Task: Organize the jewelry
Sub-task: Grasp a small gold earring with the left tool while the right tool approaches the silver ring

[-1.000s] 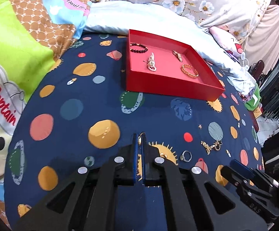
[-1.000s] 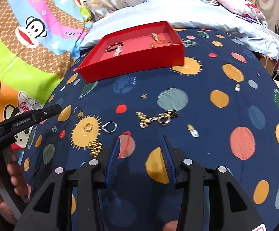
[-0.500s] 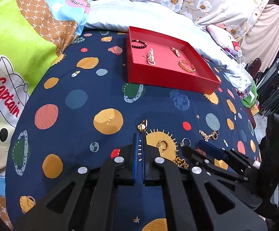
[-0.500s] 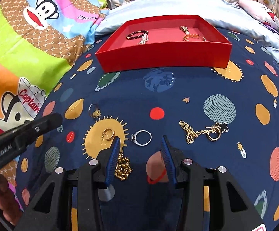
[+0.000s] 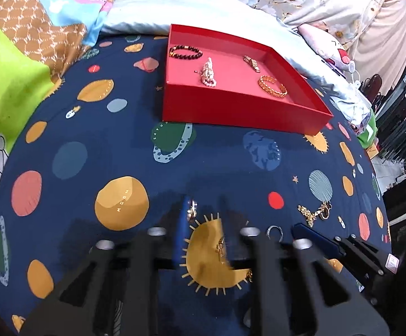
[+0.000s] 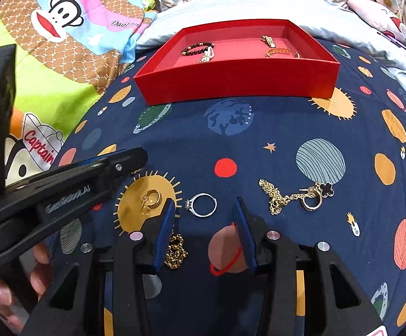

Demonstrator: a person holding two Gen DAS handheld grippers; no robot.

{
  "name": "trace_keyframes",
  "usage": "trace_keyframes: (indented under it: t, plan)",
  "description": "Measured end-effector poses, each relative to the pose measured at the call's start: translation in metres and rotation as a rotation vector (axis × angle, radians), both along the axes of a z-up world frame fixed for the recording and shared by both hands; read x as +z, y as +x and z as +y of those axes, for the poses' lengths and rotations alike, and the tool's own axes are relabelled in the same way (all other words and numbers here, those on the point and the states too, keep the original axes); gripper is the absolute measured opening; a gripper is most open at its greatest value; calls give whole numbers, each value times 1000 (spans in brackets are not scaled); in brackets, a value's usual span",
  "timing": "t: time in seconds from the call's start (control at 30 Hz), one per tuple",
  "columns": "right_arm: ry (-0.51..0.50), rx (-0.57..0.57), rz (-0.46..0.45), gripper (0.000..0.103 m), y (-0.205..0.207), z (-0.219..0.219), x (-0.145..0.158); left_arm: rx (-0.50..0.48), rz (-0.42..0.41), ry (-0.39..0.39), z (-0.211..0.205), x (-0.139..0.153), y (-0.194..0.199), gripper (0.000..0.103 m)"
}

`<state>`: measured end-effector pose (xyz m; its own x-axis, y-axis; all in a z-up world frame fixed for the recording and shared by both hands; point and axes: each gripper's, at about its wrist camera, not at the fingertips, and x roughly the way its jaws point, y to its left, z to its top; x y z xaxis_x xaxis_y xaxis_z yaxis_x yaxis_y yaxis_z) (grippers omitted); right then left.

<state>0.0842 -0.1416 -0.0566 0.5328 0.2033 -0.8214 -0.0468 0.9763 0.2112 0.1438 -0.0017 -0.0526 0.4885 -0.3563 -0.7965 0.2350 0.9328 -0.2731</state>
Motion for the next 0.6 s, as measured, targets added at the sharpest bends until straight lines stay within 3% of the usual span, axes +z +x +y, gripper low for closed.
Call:
trace_keyframes:
  t: [0.27, 0.47, 0.6]
  plan:
    - [-12, 20, -7, 42, 3, 5, -2, 10, -38, -12, 10, 10, -1, 0]
    - [-53, 26, -12, 25, 5, 9, -3, 20, -40, -40, 20, 17, -4, 0]
    - [-70, 30, -15, 23, 5, 11, -4, 28, -37, -54, 27, 20, -7, 0]
